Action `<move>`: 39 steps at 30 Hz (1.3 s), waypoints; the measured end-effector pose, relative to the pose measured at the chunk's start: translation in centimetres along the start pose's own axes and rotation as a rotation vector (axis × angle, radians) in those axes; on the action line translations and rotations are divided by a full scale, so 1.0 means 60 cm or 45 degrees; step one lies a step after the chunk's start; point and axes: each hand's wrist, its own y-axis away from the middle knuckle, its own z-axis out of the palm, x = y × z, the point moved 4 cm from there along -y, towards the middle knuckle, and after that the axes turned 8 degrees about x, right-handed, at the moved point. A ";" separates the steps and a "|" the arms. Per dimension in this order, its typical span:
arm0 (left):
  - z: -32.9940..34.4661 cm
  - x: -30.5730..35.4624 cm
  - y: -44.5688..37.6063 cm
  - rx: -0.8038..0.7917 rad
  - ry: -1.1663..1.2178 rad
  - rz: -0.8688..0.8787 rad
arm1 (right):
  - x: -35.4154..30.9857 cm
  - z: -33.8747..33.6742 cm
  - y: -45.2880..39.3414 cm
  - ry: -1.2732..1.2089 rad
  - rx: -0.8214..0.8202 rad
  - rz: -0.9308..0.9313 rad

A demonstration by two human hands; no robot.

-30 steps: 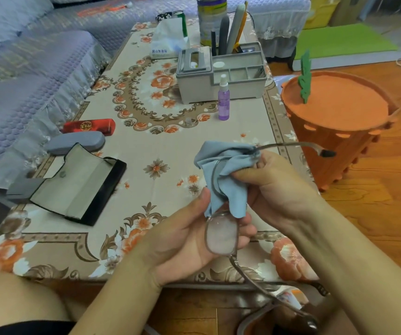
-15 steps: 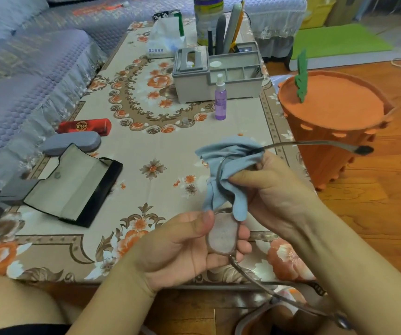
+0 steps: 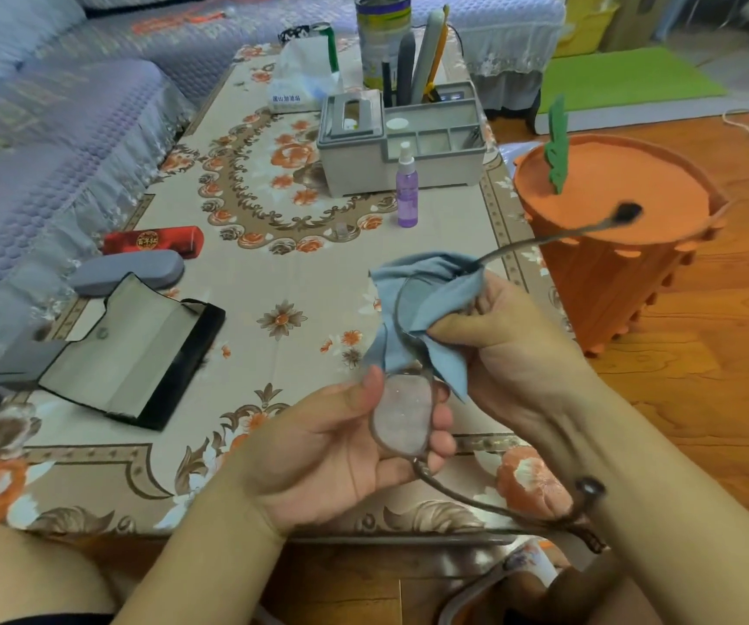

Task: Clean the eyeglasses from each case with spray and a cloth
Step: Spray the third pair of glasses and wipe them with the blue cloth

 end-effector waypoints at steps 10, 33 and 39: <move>0.001 0.001 -0.004 -0.025 0.065 0.069 | 0.009 -0.003 -0.012 -0.003 -0.060 0.032; 0.004 0.018 -0.020 -0.078 0.003 -0.040 | -0.014 -0.023 -0.008 0.132 -0.176 0.138; 0.007 0.013 -0.028 -0.002 -0.086 -0.048 | 0.006 -0.025 -0.009 0.053 0.153 0.069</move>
